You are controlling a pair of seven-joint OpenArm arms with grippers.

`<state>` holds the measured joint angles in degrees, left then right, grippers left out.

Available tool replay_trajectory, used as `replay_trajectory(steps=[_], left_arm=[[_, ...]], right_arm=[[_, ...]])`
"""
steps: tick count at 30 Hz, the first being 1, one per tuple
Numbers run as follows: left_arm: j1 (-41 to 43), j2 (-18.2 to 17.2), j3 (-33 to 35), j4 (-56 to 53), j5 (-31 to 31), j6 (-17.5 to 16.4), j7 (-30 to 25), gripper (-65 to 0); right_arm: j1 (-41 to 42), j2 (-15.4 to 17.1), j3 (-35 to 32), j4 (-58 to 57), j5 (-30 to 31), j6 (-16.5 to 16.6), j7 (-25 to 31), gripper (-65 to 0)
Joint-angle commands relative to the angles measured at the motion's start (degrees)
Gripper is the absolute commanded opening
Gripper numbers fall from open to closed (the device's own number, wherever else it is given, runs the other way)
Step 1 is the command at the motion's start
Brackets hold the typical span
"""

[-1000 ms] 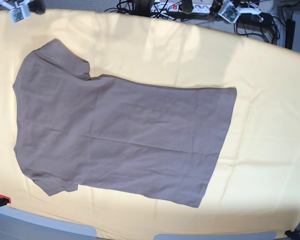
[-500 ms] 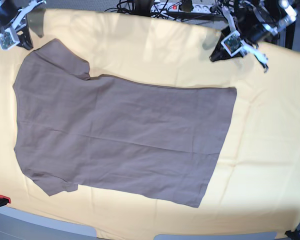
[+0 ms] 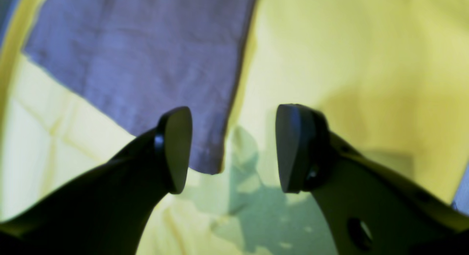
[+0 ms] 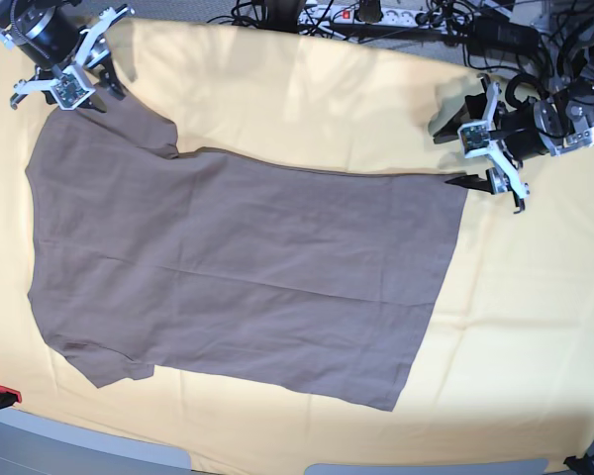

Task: Fold the T-shirt properly
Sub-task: 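Lower both grippers to the shirt edge nearest them and pinch it, then drag the brown shirt toward the arms with both grippers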

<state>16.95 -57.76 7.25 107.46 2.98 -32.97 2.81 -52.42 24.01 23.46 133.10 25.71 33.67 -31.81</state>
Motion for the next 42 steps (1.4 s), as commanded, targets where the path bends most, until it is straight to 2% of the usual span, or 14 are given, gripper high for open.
replay_trajectory(steps=[1, 4, 8, 11, 15, 20, 25, 27, 30, 32, 35, 38, 42], left_arm=[[-3.3, -1.9, 1.5, 0.1, 0.1, 2.0, -1.3, -28.1], [-10.8, -2.8, 8.6, -1.8, 2.2, 3.2, -1.3, -28.1], [-19.9, -2.9, 19.0, -6.0, 6.4, 3.3, -1.4, -28.1], [-25.7, -2.9, 26.6, -8.7, 9.2, 6.2, -1.3, -28.1], [-30.0, -2.9, 32.4, -9.4, 10.6, 6.9, -1.3, -30.7], [-31.1, -2.9, 33.2, -9.4, 10.5, 6.9, -1.3, -42.2], [-31.1, -2.9, 33.2, -9.3, 10.5, 6.9, -1.2, -65.0], [-31.1, -2.9, 33.2, -9.3, 10.5, 7.9, -0.7, -65.0], [-31.1, -2.9, 33.2, -9.3, 10.5, 12.2, 0.7, -65.0], [-31.1, -2.9, 33.2, -9.3, 10.5, 14.8, 0.9, -65.0], [-31.1, -2.9, 33.2, -9.3, 10.5, 15.2, 0.9, -65.0], [-31.1, -2.9, 33.2, -9.3, 10.5, 15.2, 0.9, -65.0], [-31.1, -2.9, 33.2, -9.2, 10.5, 15.2, 0.8, -65.0]], right_arm=[[-0.3, 0.6, 0.0, 0.8, -0.6, -1.3, 1.1, -37.1], [-0.3, 0.6, -0.6, 0.8, -2.4, -4.2, 1.1, -36.1], [-0.3, 0.6, -0.6, 0.7, -5.0, -4.1, -0.7, -36.1], [-0.3, 0.6, -0.6, 0.7, -5.0, -2.9, -2.0, -36.1], [-0.3, 0.6, -0.6, 0.2, -5.2, -2.3, -2.1, -36.1], [-0.2, 0.9, -0.6, -6.1, -5.2, -0.7, -2.1, -36.1], [0.1, 2.0, -0.6, -11.4, -5.8, 0.9, -0.5, -36.1], [0.1, 2.7, -0.6, -11.5, -8.5, 0.9, 0.4, -35.6], [0.0, 3.3, -0.6, -11.5, -12.4, 0.8, 1.6, -28.2], [0.1, 3.9, -0.6, -11.5, -12.7, 0.8, 2.3, -26.8], [0.1, 4.7, -0.6, -11.5, -13.0, 0.4, 3.5, -26.8], [0.6, 4.7, -0.6, -11.5, -17.8, -1.4, 6.7, -26.8], [2.5, 4.7, -0.6, -11.5, -18.1, -1.9, 6.8, -26.9]])
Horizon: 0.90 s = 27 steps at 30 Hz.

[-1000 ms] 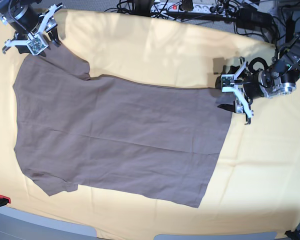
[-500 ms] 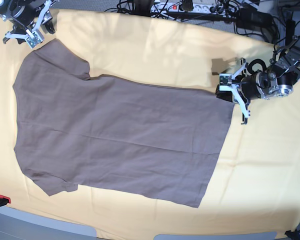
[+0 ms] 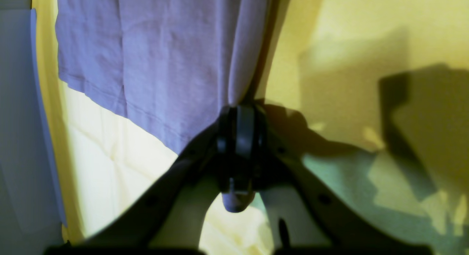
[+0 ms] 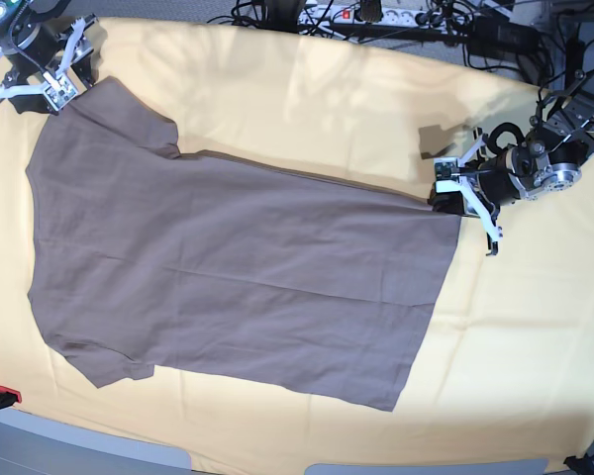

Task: Fold the T-shirt properly
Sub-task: 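Drag the brown shirt toward the arms with both grippers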

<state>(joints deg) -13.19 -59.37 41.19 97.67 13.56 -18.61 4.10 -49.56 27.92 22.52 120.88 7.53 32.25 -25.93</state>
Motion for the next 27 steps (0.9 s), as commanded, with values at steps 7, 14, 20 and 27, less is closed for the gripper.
replay_trajectory(steps=[7, 14, 20, 27], left_arm=[[-1.0, -1.2, -0.7, 0.6, -0.1, 0.9, -0.5, -65.0], [-1.0, -1.2, -0.7, 0.6, -0.1, 0.8, -0.5, -65.0], [-1.0, -1.3, -0.7, 0.6, -0.1, 0.6, -0.5, -65.0], [-1.0, -1.3, -0.7, 0.6, -0.1, 0.7, -0.7, -65.0]], right_arm=[[0.4, 0.8, 0.2, 0.7, 2.8, 1.7, 0.9, -26.9], [0.7, 0.8, -1.7, -2.5, 4.3, 5.2, 0.9, -26.9], [1.2, 0.8, -3.6, -2.5, 2.7, 3.5, 1.4, -26.9], [5.7, 0.8, -4.5, -4.9, 2.4, 0.2, 1.5, -27.6]])
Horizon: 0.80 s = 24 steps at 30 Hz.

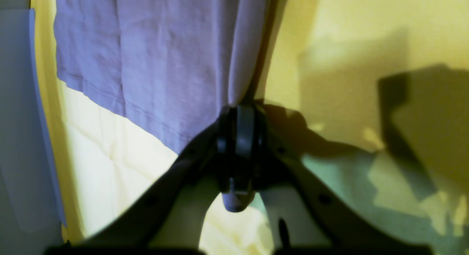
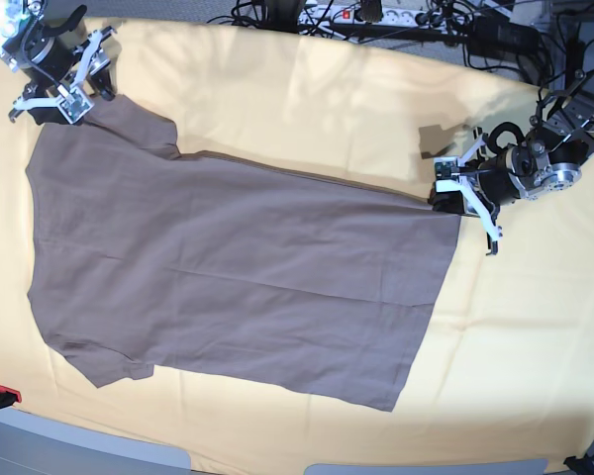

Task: Fold the T-shirt properly
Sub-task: 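Drag the brown shirt toward the arms with both grippers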

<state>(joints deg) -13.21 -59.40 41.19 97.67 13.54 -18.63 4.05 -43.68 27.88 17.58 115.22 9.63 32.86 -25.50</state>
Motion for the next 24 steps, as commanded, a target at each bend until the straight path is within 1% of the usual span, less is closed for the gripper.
replay_trajectory(steps=[1, 2, 3, 4, 6, 7, 11, 14, 16, 18, 21, 24], left_arm=[[-1.0, -1.2, -0.7, 0.6, -0.1, 0.7, -0.6, -65.0], [-1.0, -1.2, -0.7, 0.6, -0.1, 0.7, -0.6, -65.0], [-1.0, -1.2, -0.7, 0.6, -0.1, 0.7, -0.6, -65.0], [-1.0, -1.2, -0.7, 0.6, -0.1, 0.7, -0.6, -65.0], [-1.0, -1.2, -0.7, 0.6, -0.1, 0.7, -0.6, -65.0], [-1.0, -1.2, -0.7, 0.6, -0.1, 0.7, -0.6, -65.0], [-1.2, -1.4, -0.7, 0.9, -1.9, 0.3, -0.6, -65.0], [-1.3, -2.5, -0.7, 2.6, -2.2, -1.7, -0.6, -65.0], [-1.3, -3.8, -0.7, 4.7, -2.3, -4.6, -0.6, -65.0], [-1.3, -5.3, -0.7, 6.8, -3.7, -7.9, -0.6, -65.0], [-1.3, -7.8, -0.7, 9.0, -6.4, -11.0, -0.6, -65.0], [-1.3, -10.2, -0.7, 10.3, -8.3, -14.1, -0.7, -65.0]], right_arm=[[0.4, 0.9, 0.4, 0.7, 0.3, -0.4, 1.0, -29.0], [0.8, 0.9, 0.4, 0.7, 0.4, -0.5, 1.0, -32.0], [0.9, 0.9, 0.4, 0.7, 0.4, -0.5, 1.0, -37.1], [0.9, 0.9, 0.4, 0.7, 0.4, -0.5, 1.1, -44.4], [0.8, 0.9, 0.4, 0.7, 0.6, -0.5, 1.1, -62.6], [0.8, 0.9, 0.4, 0.9, 0.6, -0.5, 1.1, -65.0], [0.8, 0.9, 0.4, 2.7, 0.6, -2.8, 0.8, -65.0], [0.3, 0.9, 0.9, 5.4, 0.7, -2.9, -2.1, -65.0], [-0.4, 1.3, 1.0, 7.6, 1.1, -3.1, -4.3, -65.0], [-2.4, 2.4, 1.2, 9.8, 1.0, -3.0, -4.3, -65.0], [-6.2, 4.4, 1.2, 13.0, 0.8, -3.0, -5.4, -65.0], [-9.9, 5.7, 1.2, 15.0, 0.8, -3.1, -7.2, -65.0]])
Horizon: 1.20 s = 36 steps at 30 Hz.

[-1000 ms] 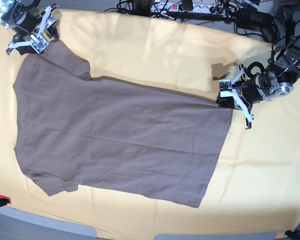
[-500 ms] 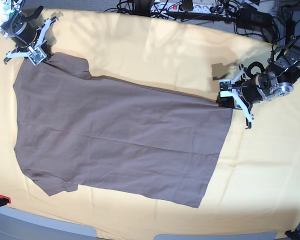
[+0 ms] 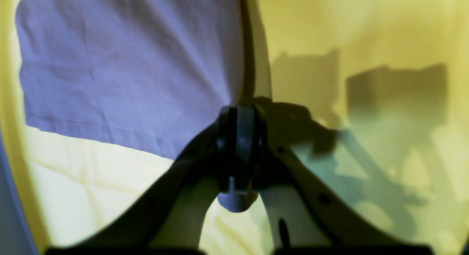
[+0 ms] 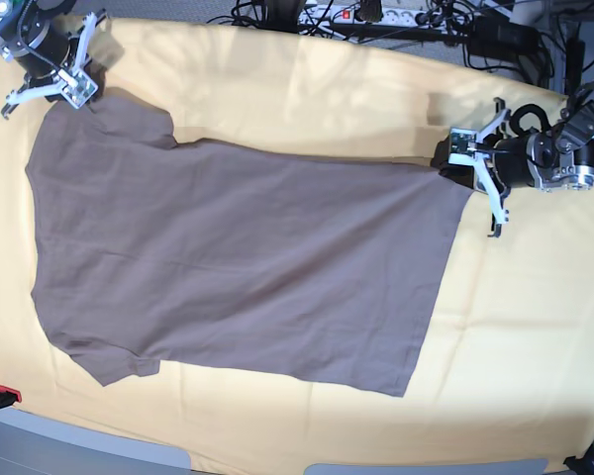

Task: Fold the T-shirt properly
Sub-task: 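Drag the brown shirt toward the arms with both grippers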

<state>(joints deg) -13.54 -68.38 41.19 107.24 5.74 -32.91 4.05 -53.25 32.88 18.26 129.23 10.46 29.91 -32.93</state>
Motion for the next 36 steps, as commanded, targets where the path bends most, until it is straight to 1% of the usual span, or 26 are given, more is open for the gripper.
replay_trajectory(steps=[1, 5, 6, 11, 14, 16, 19, 24, 27, 29, 33, 36], left_arm=[[-0.9, -2.0, -0.7, 1.2, -1.1, -1.2, -0.7, -65.0], [-0.9, -5.2, -0.7, 3.4, -3.5, -6.8, -1.9, -65.0], [-0.9, -5.8, -0.7, 3.9, -3.5, -7.1, -2.8, -65.0], [-0.7, -8.2, -0.7, 6.0, -3.5, -7.1, -6.6, -65.0], [-0.5, -9.0, -0.7, 6.7, -3.5, -7.1, -6.9, -65.0], [-0.4, -9.4, -0.7, 6.8, -3.5, -7.1, -6.9, -65.0], [-0.1, -10.0, -0.7, 6.8, -4.0, -7.1, -7.1, -65.0], [1.9, -11.9, -0.7, 8.4, -4.8, -7.1, -7.0, -65.0], [3.8, -14.0, -0.7, 10.5, -4.8, -7.1, -7.0, -65.0], [4.6, -15.4, -0.7, 12.0, -4.8, -7.1, -7.0, -65.0], [5.3, -17.2, -0.7, 14.6, -4.8, -7.1, -6.6, -65.0], [5.3, -17.8, -0.7, 15.3, -4.8, -7.1, -5.4, -65.0]], right_arm=[[-1.5, 0.8, 0.5, 1.4, 0.0, -0.2, -0.3, -65.0], [-5.2, 0.8, 0.5, 2.7, 0.0, -1.3, -1.8, -65.0], [-6.1, 0.8, 0.5, 3.1, 0.0, -1.8, -2.3, -65.0], [-11.0, 0.8, 0.5, 5.6, 0.0, -4.1, -5.3, -65.0], [-14.3, 0.8, 0.5, 5.8, 0.0, -5.3, -5.4, -65.0], [-16.1, 0.8, 0.5, 5.8, 0.0, -6.6, -5.4, -65.0], [-17.9, 0.3, 0.5, 5.8, -0.2, -8.0, -6.6, -65.0], [-20.7, 0.1, 0.5, 5.8, -0.2, -8.1, -7.3, -65.0], [-21.5, 0.1, 0.5, 5.8, -0.2, -10.1, -8.4, -65.0], [-21.5, 0.1, 0.5, 5.8, -0.2, -10.5, -9.9, -65.0], [-21.5, 0.2, 0.5, 5.8, -0.2, -10.5, -10.1, -65.0], [-21.5, 0.1, 0.5, 5.8, -0.2, -10.5, -11.0, -65.0]])
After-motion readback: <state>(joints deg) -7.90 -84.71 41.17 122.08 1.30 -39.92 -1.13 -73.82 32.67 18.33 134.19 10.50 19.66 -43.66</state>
